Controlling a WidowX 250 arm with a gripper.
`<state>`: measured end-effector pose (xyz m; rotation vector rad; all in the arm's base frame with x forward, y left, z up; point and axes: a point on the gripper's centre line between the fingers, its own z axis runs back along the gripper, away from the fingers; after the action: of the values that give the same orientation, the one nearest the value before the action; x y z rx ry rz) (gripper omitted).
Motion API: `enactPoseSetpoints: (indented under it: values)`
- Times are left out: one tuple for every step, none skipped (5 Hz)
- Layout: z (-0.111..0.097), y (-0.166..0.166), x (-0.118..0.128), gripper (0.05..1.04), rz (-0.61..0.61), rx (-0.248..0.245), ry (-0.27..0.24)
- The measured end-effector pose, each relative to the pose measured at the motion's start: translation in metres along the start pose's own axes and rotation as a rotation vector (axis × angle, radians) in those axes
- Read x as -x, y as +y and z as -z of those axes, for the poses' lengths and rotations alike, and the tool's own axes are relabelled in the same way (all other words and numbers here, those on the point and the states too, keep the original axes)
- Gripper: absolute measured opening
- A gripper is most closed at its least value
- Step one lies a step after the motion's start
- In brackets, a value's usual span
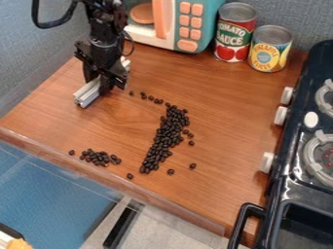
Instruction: Sweep into pile
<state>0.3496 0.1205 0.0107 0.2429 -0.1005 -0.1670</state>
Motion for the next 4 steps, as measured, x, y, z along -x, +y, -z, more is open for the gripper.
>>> enactPoseSetpoints:
  values:
    - [-0.003,-0.011,0.0,0.384,0.014,0.025,0.001]
    - [-0.007,-0.026,0.001,0.384,0.039,0.04,-0.001]
    - [-0.011,-0.041,0.0,0.384,0.066,0.05,-0.008]
    - [-0.014,-0.057,-0.003,0.384,0.09,0.054,-0.022]
